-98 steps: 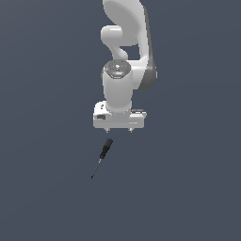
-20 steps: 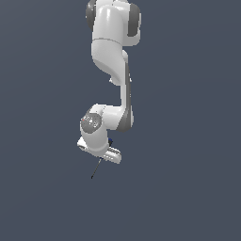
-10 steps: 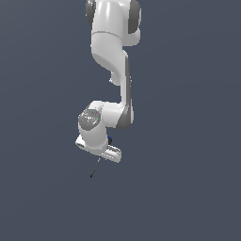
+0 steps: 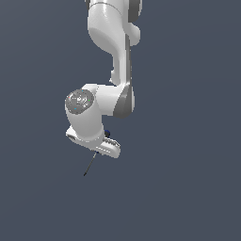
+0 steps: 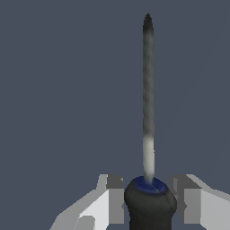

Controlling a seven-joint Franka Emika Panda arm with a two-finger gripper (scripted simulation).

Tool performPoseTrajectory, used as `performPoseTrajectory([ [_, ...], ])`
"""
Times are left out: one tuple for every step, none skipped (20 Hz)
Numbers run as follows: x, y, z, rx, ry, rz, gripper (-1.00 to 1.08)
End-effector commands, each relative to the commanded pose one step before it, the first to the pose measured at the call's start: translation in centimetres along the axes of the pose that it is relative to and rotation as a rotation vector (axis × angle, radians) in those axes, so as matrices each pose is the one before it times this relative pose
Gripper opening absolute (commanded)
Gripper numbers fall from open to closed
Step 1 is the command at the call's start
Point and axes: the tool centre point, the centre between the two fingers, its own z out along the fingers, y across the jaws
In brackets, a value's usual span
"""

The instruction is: Pick up the object and move it to a goal position.

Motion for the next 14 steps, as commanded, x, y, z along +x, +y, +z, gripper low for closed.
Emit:
performPoseTrajectory([
  [0.442, -0.005, -2.793, 0.00022, 0.00111, 0.00006, -1.0],
  [0.183, -0.004, -1.086, 0.0, 0.0, 0.0, -1.0],
  [0.185, -0.005, -1.084, 0.0, 0.0, 0.0, -1.0],
  [0.187, -0.005, -1.079, 0.0, 0.0, 0.0, -1.0],
  [0.188, -0.006, -1.071, 0.0, 0.0, 0.0, -1.0],
  [0.186, -0.007, -1.074, -0.0006, 0.0003, 0.00015, -1.0],
  [0.191, -0.007, -1.051, 0.0, 0.0, 0.0, -1.0],
  [0.192, -0.007, -1.039, 0.0, 0.0, 0.0, -1.0],
  [0.193, -0.008, -1.025, 0.0, 0.0, 0.0, -1.0],
  [0.193, -0.009, -1.009, 0.0, 0.0, 0.0, -1.0],
  [0.194, -0.009, -0.991, 0.0, 0.0, 0.0, -1.0],
  [0.191, -0.01, -0.956, 0.0, 0.0, 0.0, -1.0],
  [0.182, -0.01, -0.894, 0.0, 0.0, 0.0, -1.0],
  [0.173, -0.01, -0.831, 0.0, 0.0, 0.0, -1.0],
])
